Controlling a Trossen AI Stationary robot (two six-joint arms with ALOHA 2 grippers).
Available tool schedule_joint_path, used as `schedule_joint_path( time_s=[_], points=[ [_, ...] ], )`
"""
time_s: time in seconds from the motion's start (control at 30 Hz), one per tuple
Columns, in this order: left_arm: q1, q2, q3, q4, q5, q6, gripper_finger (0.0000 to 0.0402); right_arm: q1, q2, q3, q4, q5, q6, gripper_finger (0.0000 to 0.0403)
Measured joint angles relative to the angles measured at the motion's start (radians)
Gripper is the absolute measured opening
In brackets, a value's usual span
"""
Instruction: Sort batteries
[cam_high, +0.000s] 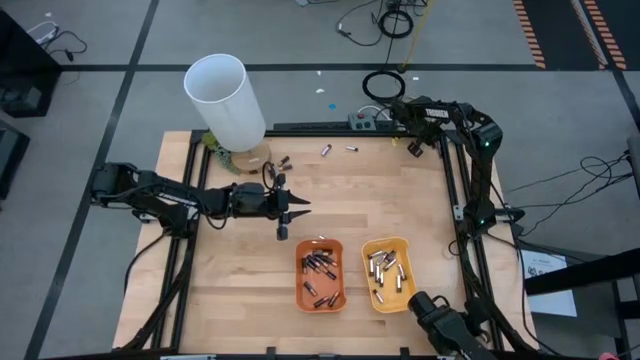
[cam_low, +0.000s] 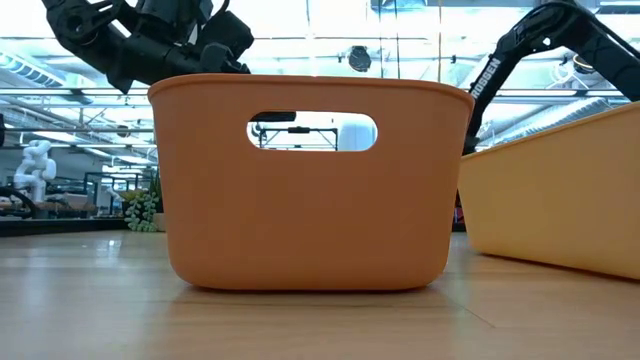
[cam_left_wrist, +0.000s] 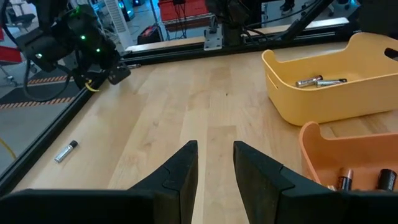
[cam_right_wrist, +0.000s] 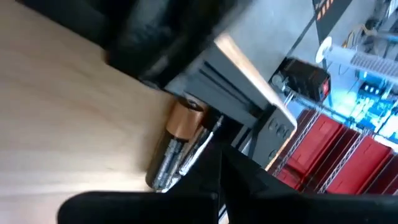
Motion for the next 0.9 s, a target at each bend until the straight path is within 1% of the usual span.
schedule_joint_path(
  time_s=[0.43, 0.6, 0.7, 0.9],
  points=[
    [-0.028, 0.0, 0.0, -0.022, 0.002, -0.002, 0.0113, -0.019, 0.001, -0.02, 0.056, -0.035, -0.179, 0.0],
    [-0.035, 0.0, 0.0, -0.021, 0.002, -0.002, 0.0113, -0.023, 0.003, -0.017, 0.058, -0.05, -0.205, 0.0],
    [-0.034, 0.0, 0.0, -0.021, 0.002, -0.002, 0.0113, -0.022, 0.004, -0.016, 0.057, -0.119, -0.265, 0.0],
    [-0.033, 0.0, 0.0, -0.02, 0.002, -0.001, 0.0113, -0.013, -0.024, -0.012, 0.042, -0.163, -0.264, 0.0]
  ],
)
